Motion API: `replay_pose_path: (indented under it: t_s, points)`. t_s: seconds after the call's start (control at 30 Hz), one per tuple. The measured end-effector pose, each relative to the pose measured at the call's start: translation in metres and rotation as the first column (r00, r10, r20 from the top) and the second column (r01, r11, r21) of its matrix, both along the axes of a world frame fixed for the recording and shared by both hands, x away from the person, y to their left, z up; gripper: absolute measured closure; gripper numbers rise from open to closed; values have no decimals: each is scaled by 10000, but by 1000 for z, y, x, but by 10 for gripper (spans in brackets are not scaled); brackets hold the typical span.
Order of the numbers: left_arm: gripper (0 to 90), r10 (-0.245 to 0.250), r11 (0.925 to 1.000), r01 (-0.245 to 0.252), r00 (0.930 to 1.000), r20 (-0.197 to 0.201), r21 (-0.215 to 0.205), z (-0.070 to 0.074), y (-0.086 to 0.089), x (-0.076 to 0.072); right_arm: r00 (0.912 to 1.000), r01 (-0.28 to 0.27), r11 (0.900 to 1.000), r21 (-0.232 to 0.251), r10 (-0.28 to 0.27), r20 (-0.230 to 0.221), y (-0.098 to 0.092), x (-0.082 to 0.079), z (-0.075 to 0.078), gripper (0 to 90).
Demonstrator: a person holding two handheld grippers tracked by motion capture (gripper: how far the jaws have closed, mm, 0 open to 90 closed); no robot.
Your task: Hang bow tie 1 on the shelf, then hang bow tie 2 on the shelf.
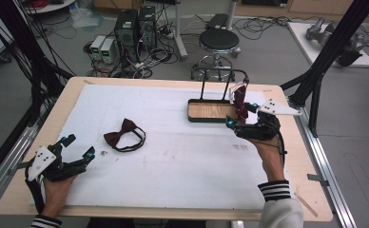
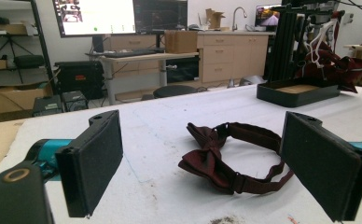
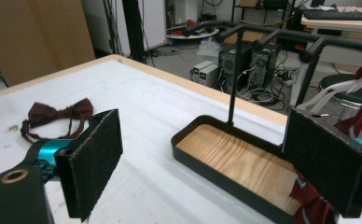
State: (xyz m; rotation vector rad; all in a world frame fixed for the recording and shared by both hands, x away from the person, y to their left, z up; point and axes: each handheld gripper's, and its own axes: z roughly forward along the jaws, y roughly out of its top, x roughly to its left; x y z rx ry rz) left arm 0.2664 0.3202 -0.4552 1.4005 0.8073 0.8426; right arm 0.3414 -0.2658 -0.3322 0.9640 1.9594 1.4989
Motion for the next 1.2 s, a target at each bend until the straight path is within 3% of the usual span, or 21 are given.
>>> replay_pose_path:
  t_s: [0.2, 0.3, 0.4, 0.67, 0.83, 0.9, 1.03, 1.2]
  points:
    - [137, 7, 10000, -7, 10000, 0, 10, 0, 0, 0, 9998, -179, 9996, 209, 180, -52, 5, -9, -14, 113]
    - [137, 5, 10000, -5, 10000, 2, 10, 0, 0, 0, 9999, -128, 9993, -343, 129, 10, 9, -13, -22, 113]
    - [137, 9, 10000, -9, 10000, 6, 8, 0, 0, 0, 9997, -252, 9997, -20, 252, 5, 13, -19, -34, 113]
    - [137, 38, 10000, -38, 10000, 15, 13, 0, -1, 0, 9991, -395, 9979, -519, 386, -189, 25, -24, -56, 113]
    - [137, 54, 10000, -54, 10000, 47, 25, 0, -1, -1, 9986, -412, 9988, -254, 404, -332, 26, -24, -66, 113]
    - [137, 59, 10000, -59, 10000, 31, 10, 0, -1, 0, 9979, -328, 9992, -217, 315, -574, 27, -24, -68, 113]
    - [137, 69, 10000, -69, 10000, 26, 18, 0, -1, 0, 9985, -425, 9991, -88, 422, -347, 27, -25, -66, 113]
    - [137, 60, 10000, -60, 10000, 24, 1, 0, 0, 0, 9984, -385, 9993, -4, 384, -415, 23, -25, -66, 113]
